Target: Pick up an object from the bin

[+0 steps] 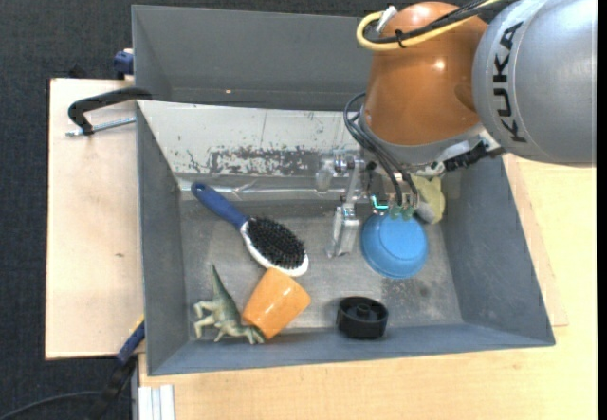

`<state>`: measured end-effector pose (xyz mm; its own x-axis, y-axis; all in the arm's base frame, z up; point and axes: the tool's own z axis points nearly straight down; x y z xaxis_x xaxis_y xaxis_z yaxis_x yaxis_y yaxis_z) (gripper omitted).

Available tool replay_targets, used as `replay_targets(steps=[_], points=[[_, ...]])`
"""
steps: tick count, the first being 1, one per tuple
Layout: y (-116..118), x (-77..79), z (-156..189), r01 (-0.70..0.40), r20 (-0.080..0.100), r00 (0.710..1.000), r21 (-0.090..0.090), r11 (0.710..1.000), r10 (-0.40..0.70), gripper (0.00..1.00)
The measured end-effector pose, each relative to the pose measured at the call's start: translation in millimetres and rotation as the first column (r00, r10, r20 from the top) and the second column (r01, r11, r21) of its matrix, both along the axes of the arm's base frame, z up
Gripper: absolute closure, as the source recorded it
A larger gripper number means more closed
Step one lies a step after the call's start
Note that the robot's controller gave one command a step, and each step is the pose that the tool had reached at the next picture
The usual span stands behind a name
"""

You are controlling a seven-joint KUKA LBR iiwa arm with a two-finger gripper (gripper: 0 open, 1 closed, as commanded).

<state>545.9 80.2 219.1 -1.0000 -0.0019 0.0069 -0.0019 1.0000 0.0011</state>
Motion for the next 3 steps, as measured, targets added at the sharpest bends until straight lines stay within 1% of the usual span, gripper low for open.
replay_targets(steps=[1,2,3], points=[[86,15.5,-152,0.039,0.003,0.999,0.002,0.999,-0.039,0.00],[60,34.6,-117,0.187,0.013,0.982,0.003,0.982,-0.187,0.00],[54,42.6,-117,0.382,0.009,0.924,0.002,0.924,-0.382,0.00]])
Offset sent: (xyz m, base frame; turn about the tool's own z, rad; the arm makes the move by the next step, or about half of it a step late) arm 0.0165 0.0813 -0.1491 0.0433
